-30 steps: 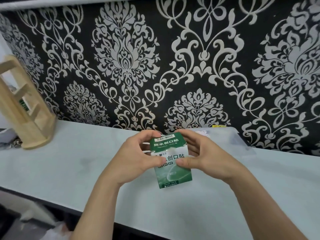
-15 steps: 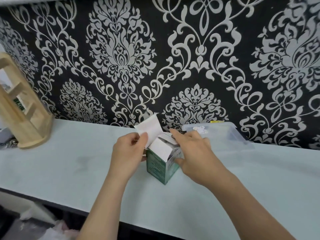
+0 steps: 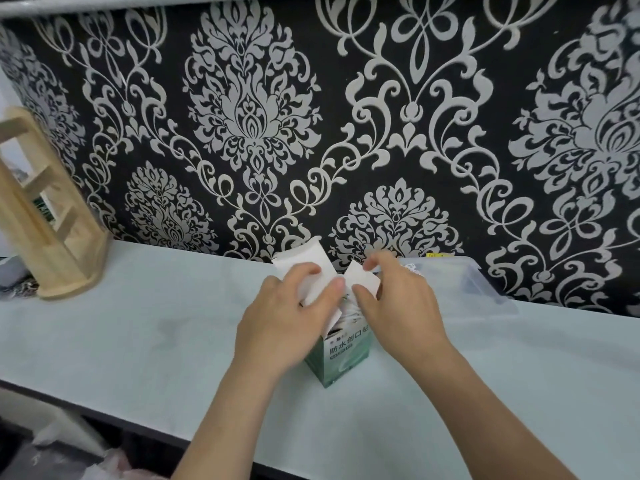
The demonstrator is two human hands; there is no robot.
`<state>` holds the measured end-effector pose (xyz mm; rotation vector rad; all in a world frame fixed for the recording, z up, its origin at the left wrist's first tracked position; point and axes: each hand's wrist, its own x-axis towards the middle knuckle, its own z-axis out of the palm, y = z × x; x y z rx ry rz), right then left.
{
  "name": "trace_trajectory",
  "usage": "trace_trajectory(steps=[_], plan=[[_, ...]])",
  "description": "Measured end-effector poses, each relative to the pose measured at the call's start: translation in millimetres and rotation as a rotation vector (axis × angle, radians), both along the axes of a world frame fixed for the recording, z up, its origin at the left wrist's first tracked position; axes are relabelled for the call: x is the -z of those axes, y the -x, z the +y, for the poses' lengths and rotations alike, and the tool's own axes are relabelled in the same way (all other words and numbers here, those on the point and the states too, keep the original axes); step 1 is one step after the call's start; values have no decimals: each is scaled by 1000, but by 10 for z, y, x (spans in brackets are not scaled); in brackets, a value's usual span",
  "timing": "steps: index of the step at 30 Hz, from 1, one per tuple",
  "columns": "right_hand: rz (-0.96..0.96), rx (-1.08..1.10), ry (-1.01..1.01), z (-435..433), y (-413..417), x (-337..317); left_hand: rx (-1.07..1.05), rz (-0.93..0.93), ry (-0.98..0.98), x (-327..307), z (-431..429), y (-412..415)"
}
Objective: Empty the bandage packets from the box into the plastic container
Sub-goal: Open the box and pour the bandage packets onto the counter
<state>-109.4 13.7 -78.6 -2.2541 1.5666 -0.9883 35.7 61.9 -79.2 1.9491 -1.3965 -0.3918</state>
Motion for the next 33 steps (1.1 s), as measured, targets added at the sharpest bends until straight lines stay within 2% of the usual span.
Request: trace_trajectory(steps=[2, 3, 6, 8, 11, 13, 14, 16, 20, 22, 23, 24, 26, 27, 28, 31, 33], plan=[[85, 80, 15, -39, 22, 23, 2, -114, -65, 21, 24, 65], [128, 105, 27, -49, 40, 19, -22, -107, -52, 11, 28, 69], [277, 98, -11, -4, 59, -5, -53, 68, -44, -28, 22, -4], [340, 50, -42, 21, 21, 13, -32, 117, -91, -40, 34, -13], [326, 33, -82, 5, -19, 30, -19, -46, -114, -17, 68, 94], [261, 22, -146, -7, -18, 35, -52, -139, -32, -21, 77, 132], [231, 11, -177, -9, -15, 41, -79, -129, 23, -28, 74, 121], [206, -3, -222, -12, -9, 46, -131, -2, 110, 19, 43, 53], [171, 27, -251, -33, -8, 32, -93, 541, 204, 194, 3, -41], [137, 35, -183, -4, -11, 18, -64, 661, 240, 289, -14, -24], [103, 26, -141, 17, -10, 6, -64, 634, 266, 335, -19, -20], [82, 15, -104, 33, -11, 1, -77, 510, 298, 374, -16, -27], [91, 8, -54, 64, -29, -28, -128, 85, 395, 392, 10, -57], [101, 9, -41, 72, -43, -39, -120, -60, 451, 386, 14, -81], [102, 10, -37, 71, -55, -42, -69, -76, 466, 373, 11, -100], [79, 20, -29, 51, -88, -27, 144, 196, 285, 292, 40, -108], [42, 17, -29, 40, -113, -9, 234, 228, 182, 285, 51, -157]])
